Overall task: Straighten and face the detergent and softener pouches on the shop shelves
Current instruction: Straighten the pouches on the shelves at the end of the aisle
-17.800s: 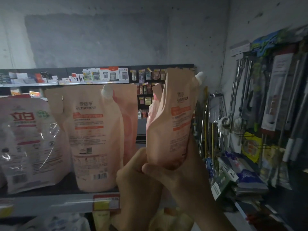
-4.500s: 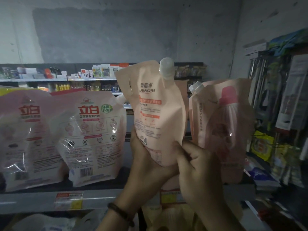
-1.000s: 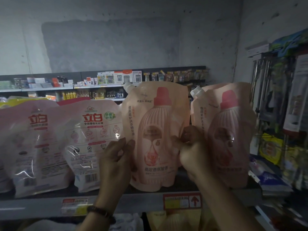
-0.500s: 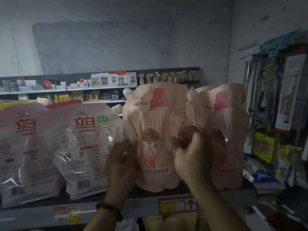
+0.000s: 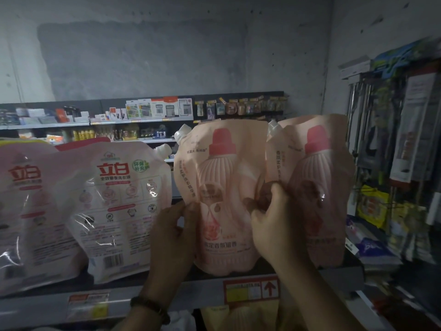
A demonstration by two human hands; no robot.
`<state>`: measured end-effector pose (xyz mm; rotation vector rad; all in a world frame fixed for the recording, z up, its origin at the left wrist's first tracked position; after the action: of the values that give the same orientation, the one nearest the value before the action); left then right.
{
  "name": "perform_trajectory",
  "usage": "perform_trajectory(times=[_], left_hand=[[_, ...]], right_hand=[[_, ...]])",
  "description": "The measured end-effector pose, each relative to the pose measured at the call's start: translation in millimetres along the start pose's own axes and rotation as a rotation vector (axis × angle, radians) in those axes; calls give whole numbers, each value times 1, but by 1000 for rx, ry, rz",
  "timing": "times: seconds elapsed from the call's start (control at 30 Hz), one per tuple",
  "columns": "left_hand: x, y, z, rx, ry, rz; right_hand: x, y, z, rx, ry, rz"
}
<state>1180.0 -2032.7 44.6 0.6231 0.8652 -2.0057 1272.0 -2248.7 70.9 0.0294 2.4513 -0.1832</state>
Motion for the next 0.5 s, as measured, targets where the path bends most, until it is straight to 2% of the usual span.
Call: perform_trajectory(times=[0.1,0.17,0.33,0.5], left_hand=[[10,2,19,145,24,-127],[16,8,15,173,-24,-188],[23,23,-8,108,-110,-321],[25,29,-12,-49,-66,-354]], right_hand=[[5,-6,-3,-32,-11,-15],[12,-9,-4,-75,-16,-33],[37,-12,1,-82,-25,-30],[58,-10,1,-27,-20,-53]])
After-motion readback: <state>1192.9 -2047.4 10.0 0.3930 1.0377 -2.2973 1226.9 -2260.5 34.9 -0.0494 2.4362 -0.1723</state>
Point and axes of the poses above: each hand's wrist, its own x-axis away from the middle knuckle, its own y-axis out of the palm, z = x × y, the point moved 9 cm from there along -x, towards the middle knuckle, and after that the axes turned 15 degrees about -x, right-handed, at the moved point
